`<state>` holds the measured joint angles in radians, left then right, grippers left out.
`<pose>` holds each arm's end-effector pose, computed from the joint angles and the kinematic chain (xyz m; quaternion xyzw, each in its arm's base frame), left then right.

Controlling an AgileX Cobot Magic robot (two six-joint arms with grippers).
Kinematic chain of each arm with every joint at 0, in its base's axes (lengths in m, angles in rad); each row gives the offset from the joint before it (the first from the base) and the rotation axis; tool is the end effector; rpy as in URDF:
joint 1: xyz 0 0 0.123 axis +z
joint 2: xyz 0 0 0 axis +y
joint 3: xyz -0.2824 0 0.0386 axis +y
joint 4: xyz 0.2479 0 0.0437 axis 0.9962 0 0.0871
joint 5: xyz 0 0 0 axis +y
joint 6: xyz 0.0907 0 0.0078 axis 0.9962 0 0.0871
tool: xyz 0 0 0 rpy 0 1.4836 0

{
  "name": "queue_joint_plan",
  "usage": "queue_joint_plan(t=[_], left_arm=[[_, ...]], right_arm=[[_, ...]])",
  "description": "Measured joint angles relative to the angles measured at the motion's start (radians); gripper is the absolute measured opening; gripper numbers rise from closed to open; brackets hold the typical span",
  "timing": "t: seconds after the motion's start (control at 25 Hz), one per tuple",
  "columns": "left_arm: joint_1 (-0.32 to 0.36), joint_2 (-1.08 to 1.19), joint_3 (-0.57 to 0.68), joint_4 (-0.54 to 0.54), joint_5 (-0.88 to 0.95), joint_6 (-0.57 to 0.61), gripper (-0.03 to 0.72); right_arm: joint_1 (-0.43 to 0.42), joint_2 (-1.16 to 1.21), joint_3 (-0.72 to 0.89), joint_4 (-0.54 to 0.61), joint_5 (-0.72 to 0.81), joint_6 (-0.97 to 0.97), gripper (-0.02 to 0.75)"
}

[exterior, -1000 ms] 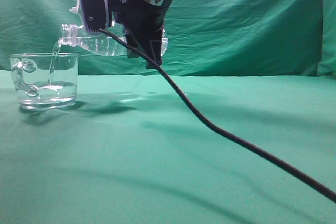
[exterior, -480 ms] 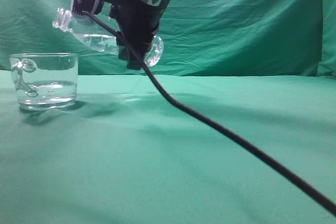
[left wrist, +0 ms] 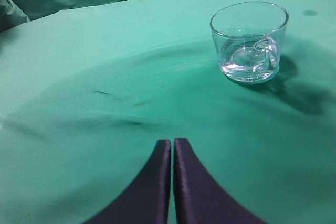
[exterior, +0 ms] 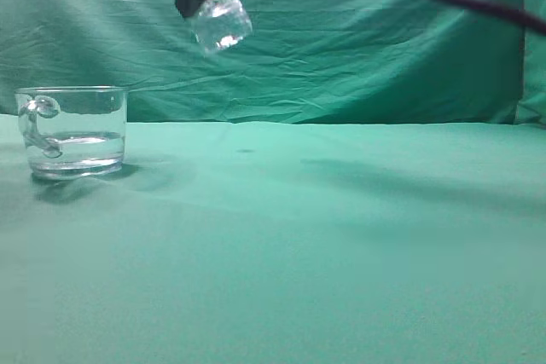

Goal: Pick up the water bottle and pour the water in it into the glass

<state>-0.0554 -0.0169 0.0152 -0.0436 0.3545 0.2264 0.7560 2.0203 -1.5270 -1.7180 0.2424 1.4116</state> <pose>0.0525 -0.0043 0.1770 0.1000 0.7881 0.0335 0.6065 0.3634 0.3127 0.2497 -0.3583 0.7397 0.0276 0.5689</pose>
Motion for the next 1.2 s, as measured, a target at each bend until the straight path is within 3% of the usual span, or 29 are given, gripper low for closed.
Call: queue_joint_plan(t=[0.32,0.76,1.0,1.2], left_arm=[[0.0,0.0,0.0,0.0,0.0,0.0,0.0],[0.0,0.0,0.0,0.0,0.0,0.0,0.0],[0.0,0.0,0.0,0.0,0.0,0.0,0.0],[0.0,0.0,0.0,0.0,0.0,0.0,0.0]], right_arm=[[-0.115,-0.158,0.0,-0.029,-0.487,0.264,0.278],[-0.473,-0.218,0.0,-0.041,-1.089,0.327,0.278],[-0.588,-0.22,0.0,-0.041,-1.151,0.327,0.278],[-0.609,-0.22,0.0,-0.043,-1.119,0.327,0.278]])
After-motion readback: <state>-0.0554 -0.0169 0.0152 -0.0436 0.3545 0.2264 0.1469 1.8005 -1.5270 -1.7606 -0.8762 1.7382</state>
